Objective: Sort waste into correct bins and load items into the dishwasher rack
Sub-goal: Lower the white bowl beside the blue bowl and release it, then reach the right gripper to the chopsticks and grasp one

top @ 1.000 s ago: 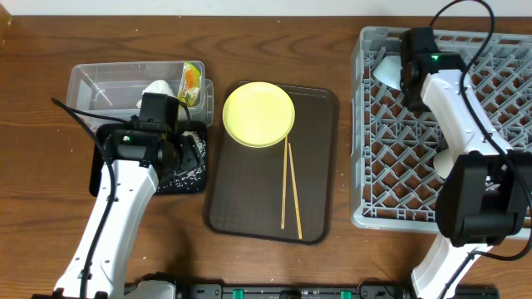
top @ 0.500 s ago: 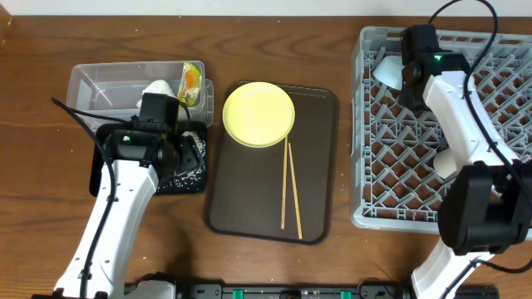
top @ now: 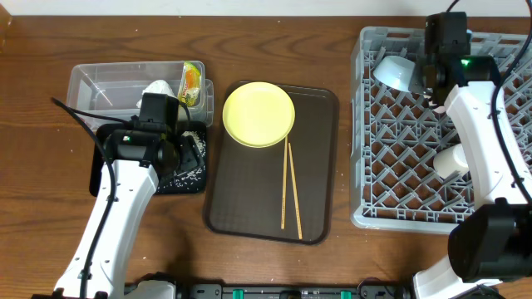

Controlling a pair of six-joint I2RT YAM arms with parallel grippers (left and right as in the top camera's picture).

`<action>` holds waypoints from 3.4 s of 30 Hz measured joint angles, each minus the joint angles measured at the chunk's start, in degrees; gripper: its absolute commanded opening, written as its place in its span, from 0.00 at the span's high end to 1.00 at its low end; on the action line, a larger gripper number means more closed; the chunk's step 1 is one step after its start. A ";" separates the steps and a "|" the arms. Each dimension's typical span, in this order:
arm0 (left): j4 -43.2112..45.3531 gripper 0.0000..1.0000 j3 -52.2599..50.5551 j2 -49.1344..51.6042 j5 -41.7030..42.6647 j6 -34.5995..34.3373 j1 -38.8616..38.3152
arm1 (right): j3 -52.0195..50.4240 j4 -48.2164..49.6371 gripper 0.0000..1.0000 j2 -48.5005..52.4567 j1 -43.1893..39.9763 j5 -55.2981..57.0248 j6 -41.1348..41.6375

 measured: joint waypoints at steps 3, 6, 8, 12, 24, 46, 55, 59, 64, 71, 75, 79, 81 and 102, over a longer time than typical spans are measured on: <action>0.00 0.19 0.00 0.00 0.00 0.00 0.00 | 0.00 1.16 0.99 0.28 -0.02 -4.76 -2.40; 0.02 0.19 0.00 0.00 -0.02 0.00 0.00 | 0.00 2.36 0.99 0.98 -0.02 -7.43 -3.85; 0.00 0.19 0.00 0.00 0.00 0.02 0.00 | 0.00 2.89 0.99 2.10 -0.04 -8.22 -4.50; 0.00 0.19 0.00 0.00 0.00 0.00 0.00 | 0.00 3.19 0.98 5.42 -0.61 -7.72 -5.27; 0.02 0.19 0.00 0.00 0.00 0.02 0.00 | 0.02 2.40 0.99 8.37 -6.19 -8.28 -5.51; 0.00 0.19 0.00 0.00 0.00 0.00 0.00 | 0.00 -0.70 0.95 7.67 -12.92 -4.26 -2.82; 0.00 0.13 0.00 0.00 0.00 -0.02 0.00 | 0.00 -1.40 0.63 1.05 -9.70 -24.20 -5.49; 0.02 0.12 0.00 0.00 -0.02 0.00 0.00 | 0.00 -3.37 0.63 -0.66 -5.70 -34.10 -6.36; 0.00 0.12 0.00 0.00 0.00 -0.02 0.00 | 0.00 -4.33 0.63 -0.22 1.51 -38.84 -6.60; 0.00 0.12 0.00 0.00 0.00 0.00 0.00 | -3.32 -4.72 0.64 -0.13 13.64 -39.67 -4.90; 0.00 0.12 0.00 0.00 0.00 0.00 0.00 | -8.04 -4.87 0.64 -0.09 19.93 -38.47 -3.34; 0.02 0.12 0.00 0.00 -0.02 -0.02 0.00 | -13.81 -4.59 0.64 -0.09 26.93 -33.94 -0.87; 0.00 0.12 0.00 0.00 0.00 0.00 0.00 | -16.35 -4.07 0.62 -0.09 29.66 -31.58 0.44; 0.00 0.12 0.00 0.00 0.00 -0.02 0.00 | -34.53 8.57 0.72 -0.09 42.86 -24.17 12.22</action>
